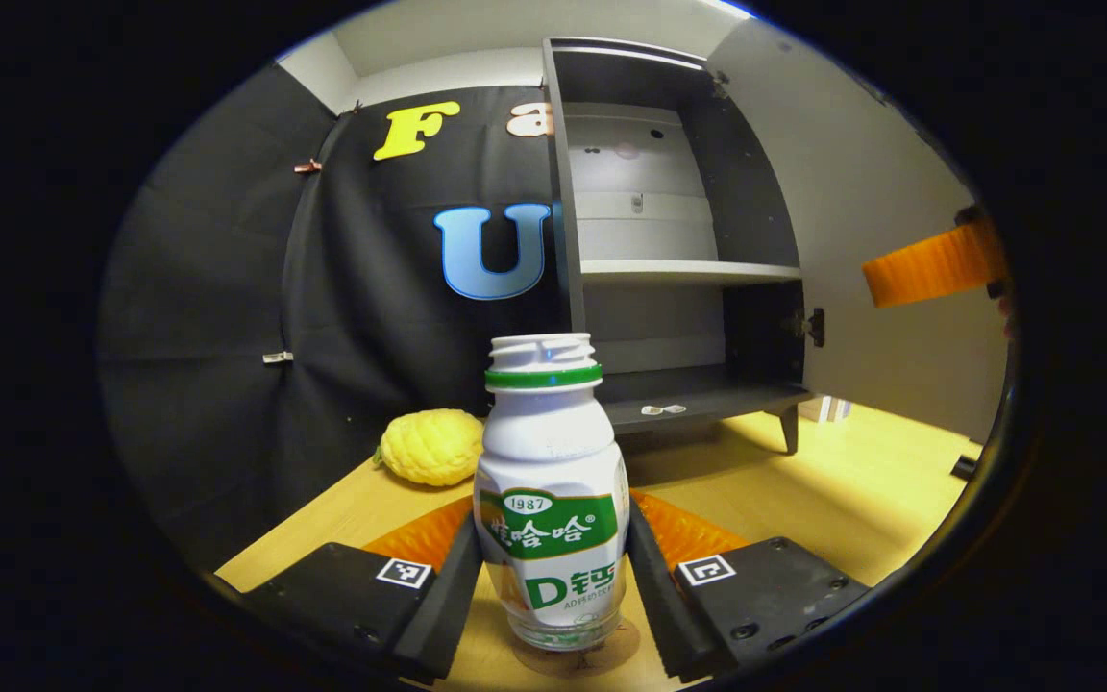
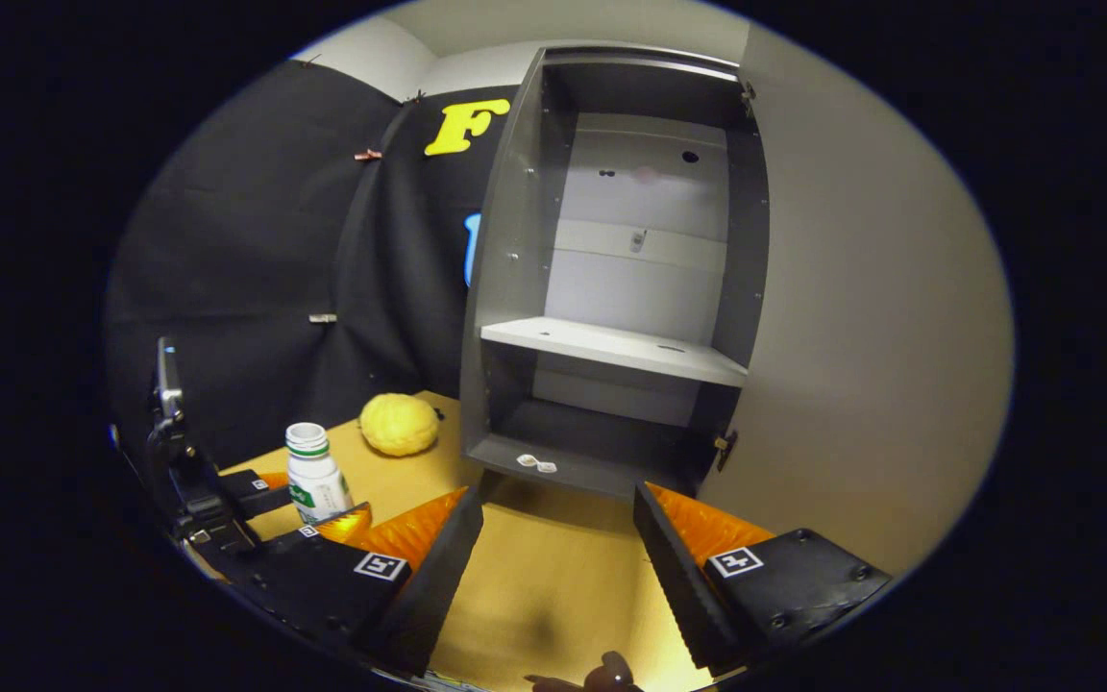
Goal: Open the cabinet door with the right hand, grasp the bottle in the cabinet with the left hand and place it on the coaster, then close the cabinet door with the right hand.
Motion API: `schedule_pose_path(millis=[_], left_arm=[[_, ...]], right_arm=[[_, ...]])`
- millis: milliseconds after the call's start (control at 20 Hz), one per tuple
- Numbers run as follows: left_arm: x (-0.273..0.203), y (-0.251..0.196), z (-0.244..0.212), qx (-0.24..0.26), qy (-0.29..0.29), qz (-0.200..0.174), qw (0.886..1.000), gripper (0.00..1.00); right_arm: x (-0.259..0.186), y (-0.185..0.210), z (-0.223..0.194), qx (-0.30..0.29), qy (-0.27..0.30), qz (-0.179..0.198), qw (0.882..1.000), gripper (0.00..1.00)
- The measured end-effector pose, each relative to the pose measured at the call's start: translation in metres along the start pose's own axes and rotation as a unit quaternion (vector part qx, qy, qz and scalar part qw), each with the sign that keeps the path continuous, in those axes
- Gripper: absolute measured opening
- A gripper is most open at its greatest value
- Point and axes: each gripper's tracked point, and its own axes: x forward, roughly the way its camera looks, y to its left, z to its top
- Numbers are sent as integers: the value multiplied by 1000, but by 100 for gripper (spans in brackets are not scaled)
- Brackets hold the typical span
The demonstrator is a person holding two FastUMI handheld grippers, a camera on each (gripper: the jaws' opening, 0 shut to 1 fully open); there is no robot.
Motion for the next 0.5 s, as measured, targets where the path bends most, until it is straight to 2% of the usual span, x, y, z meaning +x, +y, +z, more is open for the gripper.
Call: schedule_pose_path(millis=[150,300,500], left_arm=[[1,-13,-22,-2,-7,-16,1000,78],[2,-15,-37,3,-13,-10,1000,79],[3,-15,-43,-14,-19,-17,1000,79]], right_arm=[[8,7,-5,-6,8,-2,1000,98],[16,15,-5,-15,2,-7,1000,98],[25,27,-14,-19,13,-1,1000,98]])
